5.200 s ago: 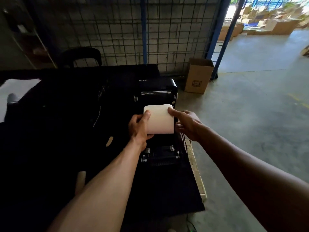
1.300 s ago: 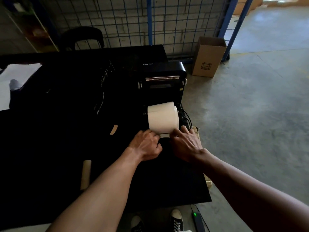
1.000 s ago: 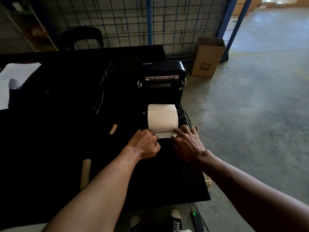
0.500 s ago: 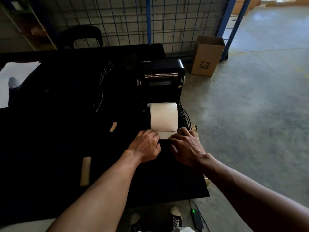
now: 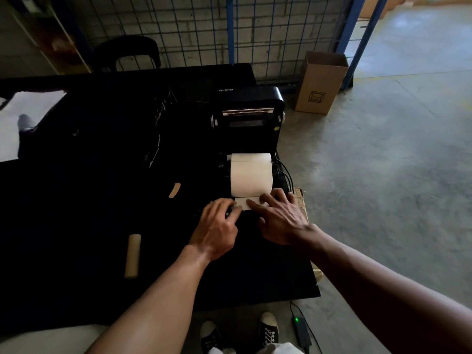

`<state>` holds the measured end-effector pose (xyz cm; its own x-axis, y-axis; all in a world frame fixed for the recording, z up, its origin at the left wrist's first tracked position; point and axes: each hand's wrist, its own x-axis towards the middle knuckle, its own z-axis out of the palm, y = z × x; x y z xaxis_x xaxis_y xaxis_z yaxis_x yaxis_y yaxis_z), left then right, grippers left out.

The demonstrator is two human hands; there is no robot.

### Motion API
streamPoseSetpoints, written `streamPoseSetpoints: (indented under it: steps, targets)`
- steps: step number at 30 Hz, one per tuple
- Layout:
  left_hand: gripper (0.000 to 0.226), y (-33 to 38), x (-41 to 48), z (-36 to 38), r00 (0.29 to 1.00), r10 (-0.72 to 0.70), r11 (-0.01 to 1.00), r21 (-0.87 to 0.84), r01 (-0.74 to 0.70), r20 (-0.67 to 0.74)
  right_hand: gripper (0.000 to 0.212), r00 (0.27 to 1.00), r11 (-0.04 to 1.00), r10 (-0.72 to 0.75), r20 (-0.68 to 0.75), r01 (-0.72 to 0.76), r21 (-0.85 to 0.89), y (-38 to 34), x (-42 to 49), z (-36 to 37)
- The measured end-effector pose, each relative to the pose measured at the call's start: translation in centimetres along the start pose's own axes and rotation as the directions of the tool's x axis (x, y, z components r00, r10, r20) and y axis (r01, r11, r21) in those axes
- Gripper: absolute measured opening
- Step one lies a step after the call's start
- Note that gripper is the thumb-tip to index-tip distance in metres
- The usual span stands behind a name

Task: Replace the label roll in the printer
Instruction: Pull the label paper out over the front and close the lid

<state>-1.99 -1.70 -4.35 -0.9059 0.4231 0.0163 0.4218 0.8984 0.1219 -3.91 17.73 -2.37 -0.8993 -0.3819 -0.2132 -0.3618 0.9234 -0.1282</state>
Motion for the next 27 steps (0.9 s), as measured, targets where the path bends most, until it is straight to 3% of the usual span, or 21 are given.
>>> streamPoseSetpoints:
  steps: [3, 9, 12, 16, 20, 27]
  targets:
    - [0.057, -0.1, 0.2, -0.3, 0.991, -0.134, 0.991, -0.002, 0.133, -0.025, 0.062, 0.996, 1.0, 0.024, 0.091, -0.023, -0.01, -0.4, 0.5, -0.6]
    - [0.037, -0.4, 1.3, -0.3, 0.982, -0.183, 0.983, 0.006, 0.183, -0.055, 0.063, 0.992, 0.999, 0.013, 0.126, -0.008, -0.043, -0.7, 1.1, -1.1]
    - [0.045, -0.1, 1.7, -0.4, 0.99, -0.123, 0.992, -0.022, 0.122, -0.068, 0.058, 0.998, 0.999, -0.022, 0.066, 0.024, -0.028, -0.6, 0.5, -1.0]
    - [0.057, 0.5, 1.6, -0.1, 0.999, -0.011, 0.999, -0.044, 0.012, 0.03, 0.06, 0.999, 0.999, -0.034, -0.042, 0.035, 0.026, 0.2, -0.5, -0.2]
    - [0.061, 0.9, 1.4, 0.3, 0.997, 0.045, 0.999, 0.015, -0.046, 0.065, 0.053, 0.992, 0.997, -0.037, -0.12, 0.044, 0.059, 1.0, -0.8, 0.4]
    - [0.057, 0.5, 1.0, 0.0, 0.994, 0.076, 0.997, 0.015, -0.077, 0.075, 0.054, 0.991, 0.994, -0.085, -0.104, 0.091, 0.058, 2.2, -1.7, 0.7]
